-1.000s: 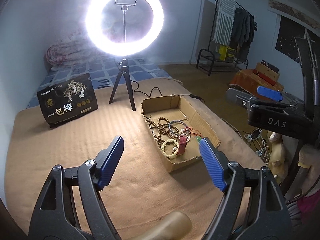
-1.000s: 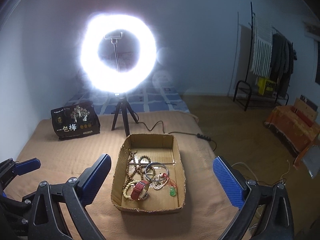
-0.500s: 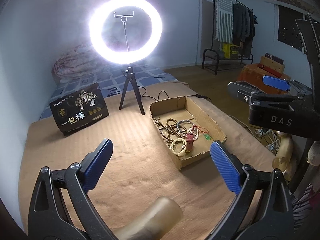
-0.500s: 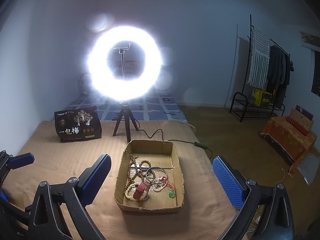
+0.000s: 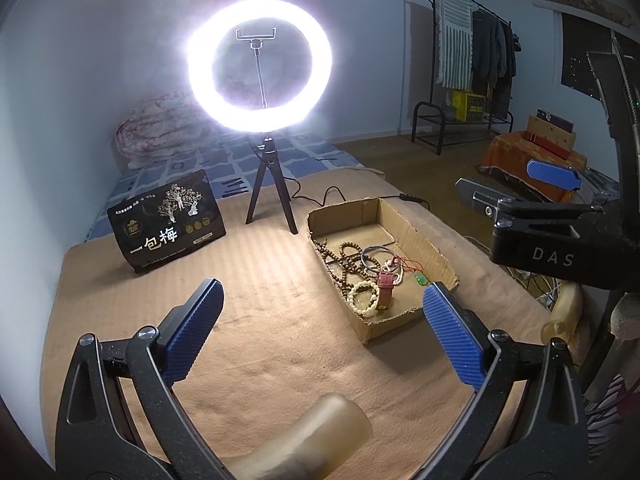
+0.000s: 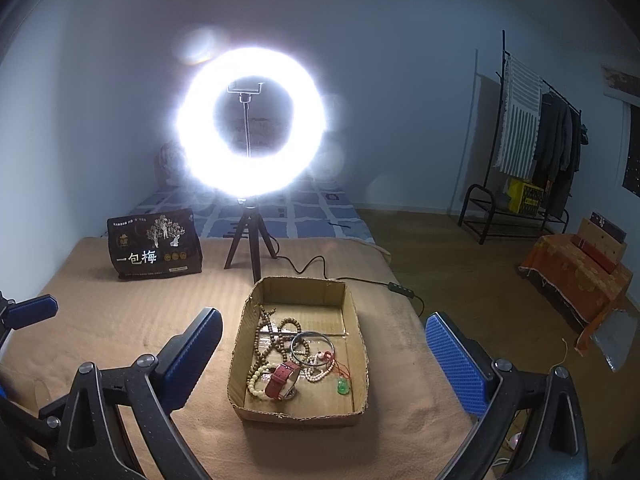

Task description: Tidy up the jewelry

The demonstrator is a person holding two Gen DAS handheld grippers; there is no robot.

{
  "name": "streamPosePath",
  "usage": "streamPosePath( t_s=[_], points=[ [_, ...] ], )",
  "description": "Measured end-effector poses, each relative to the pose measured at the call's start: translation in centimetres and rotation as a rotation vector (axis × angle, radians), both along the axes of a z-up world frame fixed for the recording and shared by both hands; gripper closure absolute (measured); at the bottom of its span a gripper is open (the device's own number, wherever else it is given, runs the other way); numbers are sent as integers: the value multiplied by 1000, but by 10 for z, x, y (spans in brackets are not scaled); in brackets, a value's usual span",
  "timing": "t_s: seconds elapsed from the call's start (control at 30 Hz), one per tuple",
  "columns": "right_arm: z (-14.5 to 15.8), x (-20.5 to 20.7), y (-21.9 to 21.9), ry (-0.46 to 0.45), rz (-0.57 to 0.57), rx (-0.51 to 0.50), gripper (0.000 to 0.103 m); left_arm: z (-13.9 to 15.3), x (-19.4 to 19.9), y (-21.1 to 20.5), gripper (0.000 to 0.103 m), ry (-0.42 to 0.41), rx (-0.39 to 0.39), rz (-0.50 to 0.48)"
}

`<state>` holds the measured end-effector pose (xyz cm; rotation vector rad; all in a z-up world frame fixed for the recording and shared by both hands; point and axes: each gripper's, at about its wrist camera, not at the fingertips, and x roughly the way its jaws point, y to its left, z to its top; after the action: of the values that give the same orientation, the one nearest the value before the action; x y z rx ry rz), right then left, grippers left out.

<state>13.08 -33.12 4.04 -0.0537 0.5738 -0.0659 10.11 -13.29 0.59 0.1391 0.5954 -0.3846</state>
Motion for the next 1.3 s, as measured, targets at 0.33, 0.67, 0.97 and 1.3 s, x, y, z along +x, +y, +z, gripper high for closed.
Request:
streamPosePath(
  t_s=[0.33, 0.67, 0.97, 1.3],
  points=[
    [-1, 1, 0, 4, 3, 2, 0, 3, -2, -1, 1, -5, -2, 3],
    [-2, 2, 0, 5, 2, 1, 0, 3, -3, -2, 1, -4, -2, 4],
    [-1, 1, -3, 6, -8, 7, 0, 3, -2, -2, 1, -2, -6, 0],
    [-3, 1, -1, 13, -2, 0, 0, 5, -8, -8, 1, -2, -7, 5]
  ],
)
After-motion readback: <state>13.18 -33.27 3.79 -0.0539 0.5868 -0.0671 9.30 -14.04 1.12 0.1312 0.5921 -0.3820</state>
